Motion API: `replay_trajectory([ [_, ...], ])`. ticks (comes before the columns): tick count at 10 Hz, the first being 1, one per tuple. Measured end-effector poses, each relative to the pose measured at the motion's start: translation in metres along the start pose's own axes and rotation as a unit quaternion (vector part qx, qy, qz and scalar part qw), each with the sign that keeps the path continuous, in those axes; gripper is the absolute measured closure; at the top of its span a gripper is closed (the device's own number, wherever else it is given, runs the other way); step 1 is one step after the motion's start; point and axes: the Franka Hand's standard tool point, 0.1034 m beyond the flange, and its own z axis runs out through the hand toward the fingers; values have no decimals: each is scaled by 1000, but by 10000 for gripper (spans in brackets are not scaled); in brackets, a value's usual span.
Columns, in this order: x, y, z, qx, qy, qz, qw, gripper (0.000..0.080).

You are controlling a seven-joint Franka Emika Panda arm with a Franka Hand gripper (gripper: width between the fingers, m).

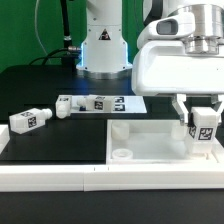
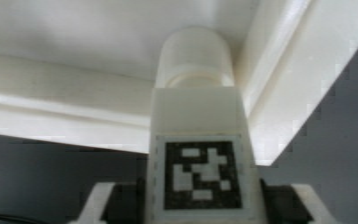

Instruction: Assemble one leg

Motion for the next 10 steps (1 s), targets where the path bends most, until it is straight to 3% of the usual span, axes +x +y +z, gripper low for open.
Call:
replay_trajectory([
  [2, 0, 0, 0, 0, 0, 0, 1000, 514],
  [4, 0, 0, 0, 0, 0, 0, 1000, 229],
  [5, 0, 0, 0, 0, -2, 0, 1000, 229],
  [6, -1, 1, 0, 1, -15, -1, 1000, 166],
  [7, 3, 12, -4, 3, -17, 2, 1000, 155],
  [8, 5, 11, -5, 11, -37, 19, 999, 155],
  [9, 8, 3, -8, 21, -96, 25, 995, 150],
  [10, 16, 8, -9, 23, -123, 24, 992, 150],
])
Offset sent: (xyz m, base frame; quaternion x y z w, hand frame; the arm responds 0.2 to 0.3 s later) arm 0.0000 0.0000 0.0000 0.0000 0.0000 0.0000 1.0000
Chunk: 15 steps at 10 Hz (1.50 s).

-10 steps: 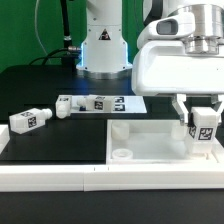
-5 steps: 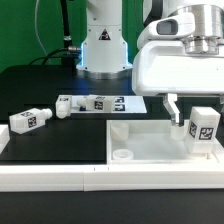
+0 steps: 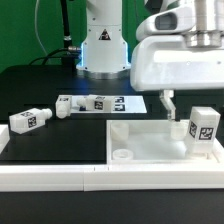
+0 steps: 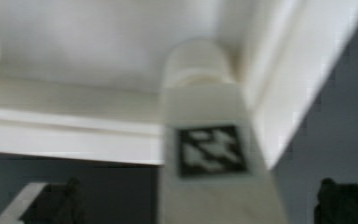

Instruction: Assemble one leg

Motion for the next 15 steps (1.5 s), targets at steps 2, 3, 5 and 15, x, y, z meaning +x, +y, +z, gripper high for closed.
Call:
replay_trajectory([
  [2, -6, 8, 3, 5, -93, 14, 996, 150],
  [3, 0, 8, 4, 5, -108, 15, 994, 150],
  [5, -1, 12, 10, 3, -143, 28, 989, 150],
  [15, -1, 12, 15, -38, -123, 361, 924, 513],
])
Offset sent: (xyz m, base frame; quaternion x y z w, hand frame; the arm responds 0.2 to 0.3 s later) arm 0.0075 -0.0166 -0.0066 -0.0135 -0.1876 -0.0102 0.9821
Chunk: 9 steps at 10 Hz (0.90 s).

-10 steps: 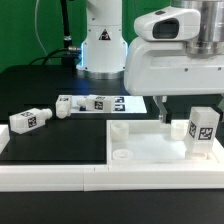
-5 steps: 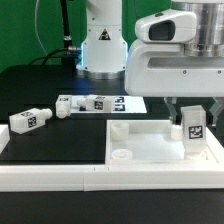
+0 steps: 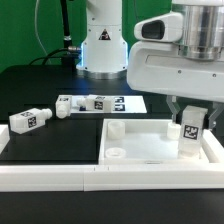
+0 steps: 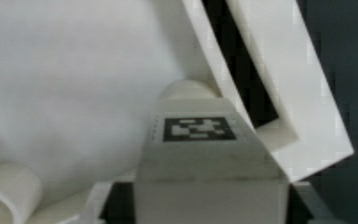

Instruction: Assemble one leg

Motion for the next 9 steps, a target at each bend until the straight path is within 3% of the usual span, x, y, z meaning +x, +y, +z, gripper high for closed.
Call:
replay_trajectory([
  [3, 0, -2, 0, 33, -19, 224, 974, 512],
  [5, -4, 1, 1, 66, -30, 360, 930, 512],
  [7, -4, 1, 1, 66, -29, 345, 936, 512],
  [9, -7, -2, -1, 49, -17, 239, 970, 282],
])
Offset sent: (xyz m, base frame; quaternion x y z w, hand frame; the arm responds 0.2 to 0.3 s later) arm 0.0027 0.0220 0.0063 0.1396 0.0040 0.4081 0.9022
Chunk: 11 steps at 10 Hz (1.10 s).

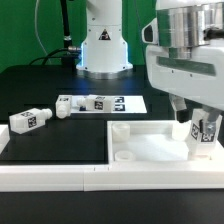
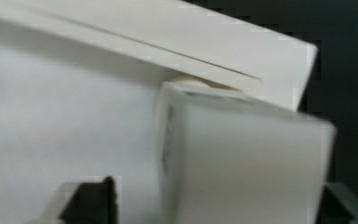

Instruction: Assemble one leg

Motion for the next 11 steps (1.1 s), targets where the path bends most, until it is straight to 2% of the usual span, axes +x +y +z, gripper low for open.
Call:
replay_trajectory([
  [1, -4, -4, -3, -13, 7, -93, 996, 192],
  [2, -9, -8, -5, -18, 10, -160, 987, 192],
  [3, -12, -9, -5, -17, 9, -197, 980, 157],
  [6, -8, -7, -5, -19, 8, -286, 958, 150],
  [8, -3, -7, -1, -30, 20, -450, 892, 150],
  [9, -4, -7, 0, -27, 19, -425, 905, 150],
  [10, -3, -7, 0, -28, 20, -427, 903, 272],
  [11, -4, -7, 0, -27, 20, -407, 913, 272],
])
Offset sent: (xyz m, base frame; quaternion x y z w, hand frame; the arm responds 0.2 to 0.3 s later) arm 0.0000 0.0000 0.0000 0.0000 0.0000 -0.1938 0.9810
